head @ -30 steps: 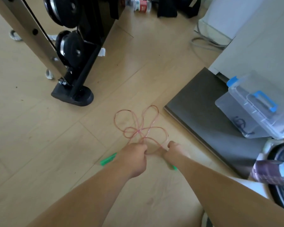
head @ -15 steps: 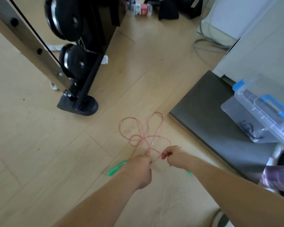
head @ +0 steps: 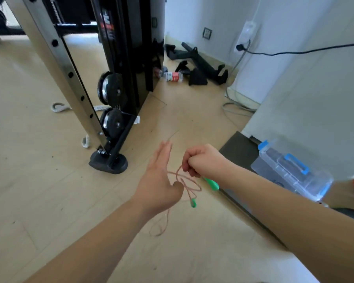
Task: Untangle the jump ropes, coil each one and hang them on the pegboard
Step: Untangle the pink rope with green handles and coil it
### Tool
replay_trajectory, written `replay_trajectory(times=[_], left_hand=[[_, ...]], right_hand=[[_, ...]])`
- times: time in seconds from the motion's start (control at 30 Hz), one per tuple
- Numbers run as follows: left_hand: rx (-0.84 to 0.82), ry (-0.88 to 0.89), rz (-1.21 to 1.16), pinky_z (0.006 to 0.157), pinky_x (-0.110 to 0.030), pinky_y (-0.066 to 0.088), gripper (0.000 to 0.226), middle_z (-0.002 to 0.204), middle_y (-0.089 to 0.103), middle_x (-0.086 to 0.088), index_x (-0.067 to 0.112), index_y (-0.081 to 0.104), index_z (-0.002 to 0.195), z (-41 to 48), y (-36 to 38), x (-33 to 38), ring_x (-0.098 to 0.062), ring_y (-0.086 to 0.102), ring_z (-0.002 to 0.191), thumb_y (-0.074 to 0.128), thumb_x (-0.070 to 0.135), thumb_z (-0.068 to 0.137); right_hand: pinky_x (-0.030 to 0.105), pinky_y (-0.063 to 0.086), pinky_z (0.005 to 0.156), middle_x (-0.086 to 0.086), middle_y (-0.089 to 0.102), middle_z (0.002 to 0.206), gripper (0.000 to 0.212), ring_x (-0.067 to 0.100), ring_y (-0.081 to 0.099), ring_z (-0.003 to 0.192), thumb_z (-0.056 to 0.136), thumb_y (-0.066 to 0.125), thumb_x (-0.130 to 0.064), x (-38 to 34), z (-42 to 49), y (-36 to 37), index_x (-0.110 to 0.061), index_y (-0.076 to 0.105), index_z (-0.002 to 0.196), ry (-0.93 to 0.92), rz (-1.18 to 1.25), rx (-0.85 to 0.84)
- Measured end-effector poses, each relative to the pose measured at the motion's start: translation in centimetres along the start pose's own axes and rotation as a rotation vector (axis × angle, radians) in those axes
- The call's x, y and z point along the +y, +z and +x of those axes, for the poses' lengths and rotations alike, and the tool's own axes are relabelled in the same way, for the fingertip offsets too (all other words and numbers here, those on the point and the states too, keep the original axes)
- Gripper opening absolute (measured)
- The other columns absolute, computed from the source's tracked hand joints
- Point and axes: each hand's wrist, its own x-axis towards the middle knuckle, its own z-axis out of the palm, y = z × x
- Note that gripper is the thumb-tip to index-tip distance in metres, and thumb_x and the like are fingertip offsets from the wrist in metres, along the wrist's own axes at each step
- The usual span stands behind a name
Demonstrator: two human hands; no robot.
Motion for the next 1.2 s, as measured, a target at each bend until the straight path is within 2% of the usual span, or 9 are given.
replay_trajectory(times=[0.17,0.37,0.47,0.57,0.67,0.73,0.8,0.97,1.2], left_hand=[[-0.077,0.089,-0.057,0.105,-0.025,0.045,0.042,0.115,0.071,0.020,0.033,0.068,0.123,-1.3,-3.7,5.7,0.004,0.060,0.114,0.062,0.018,0.083],[-0.213,0.033,-0.047,0.060,-0.021,0.052,0.016,0.084,0.076,0.006,0.033,0.069,0.109,-2.5,-4.1,7.5,-0.007,0.061,0.059,0.054,0.033,0.103],[-0.025,-0.021,-0.112,0.053,-0.018,0.047,0.022,0.061,0.058,0.006,0.029,0.070,0.109,-2.5,-4.1,6.4,-0.004,0.051,0.050,0.049,0.033,0.107],[0.053,0.144,0.015,0.056,-0.015,0.044,0.025,0.059,0.052,0.009,0.028,0.073,0.117,-1.6,-5.1,7.0,-0.001,0.048,0.053,0.050,0.030,0.106],[0.085,0.172,0.064,0.072,-0.016,0.049,0.043,0.080,0.067,0.007,0.029,0.054,0.145,-1.6,-5.9,8.1,0.000,0.062,0.074,0.059,0.033,0.102],[0.103,0.127,-0.062,0.065,-0.011,0.045,0.063,0.073,0.061,0.005,0.028,0.041,0.153,-2.1,-6.2,7.6,0.003,0.055,0.063,0.069,0.026,0.096],[0.042,0.104,-0.078,0.060,-0.012,0.043,0.049,0.063,0.054,0.009,0.025,0.057,0.139,-2.7,-6.6,6.6,0.001,0.050,0.055,0.072,0.019,0.093],[-0.085,0.047,0.114,0.060,-0.026,0.051,0.013,0.063,0.062,0.004,0.030,0.074,0.100,-3.6,-7.1,4.9,-0.014,0.055,0.055,0.062,0.033,0.100],[0.094,-0.012,0.108,0.056,-0.026,0.044,0.024,0.054,0.048,0.005,0.027,0.071,0.089,-4.4,-5.1,4.9,-0.010,0.044,0.051,0.054,0.037,0.103]], right_hand=[[0.028,0.043,0.055,0.000,0.057,0.049,0.040,0.012,0.051,0.050,0.079,0.042,0.008,-5.1,-4.9,-3.1,-0.015,0.065,0.056,-0.080,0.176,0.263],[0.041,0.049,0.068,0.005,0.062,0.063,0.024,0.023,0.056,0.068,0.070,0.046,-0.007,-6.3,-9.0,-4.1,-0.015,0.067,0.064,-0.070,0.334,0.539],[0.044,0.059,0.085,0.004,0.074,0.078,0.029,0.023,0.068,0.078,0.078,0.057,-0.002,-4.1,-10.2,-4.1,-0.023,0.072,0.090,-0.022,0.033,0.333],[0.044,0.060,0.087,0.013,0.074,0.080,0.054,0.023,0.070,0.074,0.071,0.064,-0.003,-3.4,-10.0,-3.6,-0.019,0.067,0.122,-0.079,0.150,-0.014],[0.042,0.055,0.065,0.008,0.049,0.063,0.027,0.019,0.046,0.055,0.092,0.065,-0.015,-4.0,-9.4,-3.9,-0.011,0.072,0.117,-0.130,0.415,-0.147],[0.031,0.041,0.055,-0.002,0.035,0.058,0.037,0.018,0.034,0.053,0.100,0.061,-0.046,-3.9,-9.2,-4.2,-0.014,0.079,0.097,-0.086,0.182,-0.089],[0.029,0.037,0.054,-0.003,0.033,0.054,0.049,0.020,0.035,0.055,0.096,0.060,-0.060,-3.6,-9.2,-3.9,-0.020,0.076,0.074,-0.054,-0.079,0.009],[0.034,0.038,0.060,0.008,0.042,0.067,0.051,0.021,0.038,0.056,0.100,0.055,-0.054,-2.1,-8.5,-3.8,-0.014,0.068,0.071,0.001,0.073,0.223],[0.031,0.037,0.053,0.003,0.054,0.062,0.035,0.016,0.043,0.050,0.109,0.048,-0.033,-2.8,-8.4,-3.4,-0.006,0.069,0.102,0.026,0.605,-0.157]])
